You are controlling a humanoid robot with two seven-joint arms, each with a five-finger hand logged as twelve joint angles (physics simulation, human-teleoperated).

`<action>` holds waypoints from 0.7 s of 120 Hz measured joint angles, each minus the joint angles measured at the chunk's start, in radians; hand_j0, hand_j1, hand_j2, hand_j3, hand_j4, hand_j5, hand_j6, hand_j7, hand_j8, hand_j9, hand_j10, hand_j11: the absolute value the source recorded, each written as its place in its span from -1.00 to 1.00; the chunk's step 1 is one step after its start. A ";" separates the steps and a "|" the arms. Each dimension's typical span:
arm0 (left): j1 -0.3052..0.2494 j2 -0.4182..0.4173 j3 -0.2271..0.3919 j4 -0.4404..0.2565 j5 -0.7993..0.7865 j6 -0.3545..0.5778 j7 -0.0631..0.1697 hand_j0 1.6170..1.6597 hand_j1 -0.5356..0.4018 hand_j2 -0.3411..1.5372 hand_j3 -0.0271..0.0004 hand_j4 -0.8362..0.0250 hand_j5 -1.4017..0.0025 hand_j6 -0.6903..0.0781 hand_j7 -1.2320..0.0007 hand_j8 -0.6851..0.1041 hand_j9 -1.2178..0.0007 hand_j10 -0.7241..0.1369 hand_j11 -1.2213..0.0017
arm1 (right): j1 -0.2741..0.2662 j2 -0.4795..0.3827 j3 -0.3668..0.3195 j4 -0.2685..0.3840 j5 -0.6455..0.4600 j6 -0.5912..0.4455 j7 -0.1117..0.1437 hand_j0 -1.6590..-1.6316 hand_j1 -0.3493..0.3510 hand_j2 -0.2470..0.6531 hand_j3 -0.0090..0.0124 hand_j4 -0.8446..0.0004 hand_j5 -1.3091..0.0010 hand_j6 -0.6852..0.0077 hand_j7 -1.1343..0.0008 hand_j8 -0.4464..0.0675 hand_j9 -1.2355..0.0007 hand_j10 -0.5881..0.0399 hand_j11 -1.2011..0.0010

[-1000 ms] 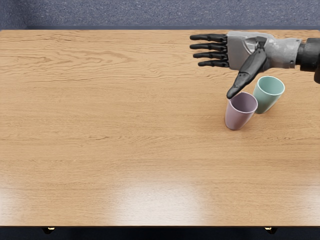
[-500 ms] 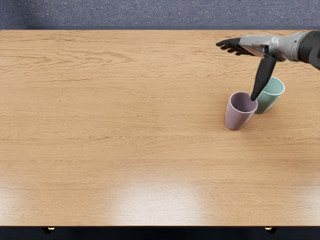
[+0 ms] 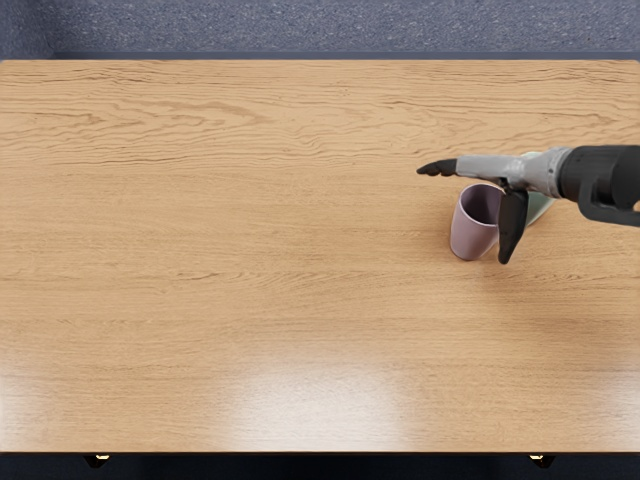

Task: Pick up cup and place in cup with right hand

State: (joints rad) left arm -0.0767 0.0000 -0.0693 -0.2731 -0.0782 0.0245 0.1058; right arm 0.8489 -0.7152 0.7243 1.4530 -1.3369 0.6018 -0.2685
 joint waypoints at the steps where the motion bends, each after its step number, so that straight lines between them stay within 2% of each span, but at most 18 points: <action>1: 0.000 0.000 0.000 0.000 0.000 0.000 0.000 0.92 0.89 -0.64 0.97 0.94 1.00 0.80 1.00 0.74 1.00 0.68 1.00 | 0.000 0.000 -0.001 0.000 -0.003 -0.002 0.000 -0.93 -0.83 -0.47 -0.16 0.87 0.90 0.82 0.88 0.52 0.89 0.70 0.89; 27: 0.000 0.000 0.000 0.000 0.000 0.000 0.000 0.92 0.89 -0.64 0.97 0.94 1.00 0.80 1.00 0.74 1.00 0.68 1.00 | -0.003 -0.001 -0.015 0.004 -0.048 -0.056 0.003 -0.93 -0.67 -0.49 -0.16 0.76 0.80 0.68 0.77 0.34 0.79 0.55 0.79; 66: 0.000 0.000 0.000 0.000 0.000 0.000 0.000 0.92 0.89 -0.64 0.97 0.94 1.00 0.80 1.00 0.74 1.00 0.68 1.00 | -0.003 -0.006 -0.064 0.003 -0.085 -0.133 0.002 -0.93 -0.09 -0.56 -0.16 0.36 0.47 0.20 0.39 -0.31 0.44 0.02 0.42; 84: 0.000 0.000 0.000 0.000 0.000 0.000 0.000 0.92 0.89 -0.64 0.97 0.94 1.00 0.80 1.00 0.74 1.00 0.68 1.00 | -0.004 -0.007 -0.077 0.003 -0.087 -0.148 0.002 -0.93 0.07 -0.58 -0.16 0.25 0.38 0.06 0.28 -0.49 0.34 -0.13 0.32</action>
State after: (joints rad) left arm -0.0767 0.0000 -0.0693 -0.2731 -0.0781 0.0245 0.1058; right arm 0.8452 -0.7221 0.6476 1.4559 -1.4243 0.4539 -0.2669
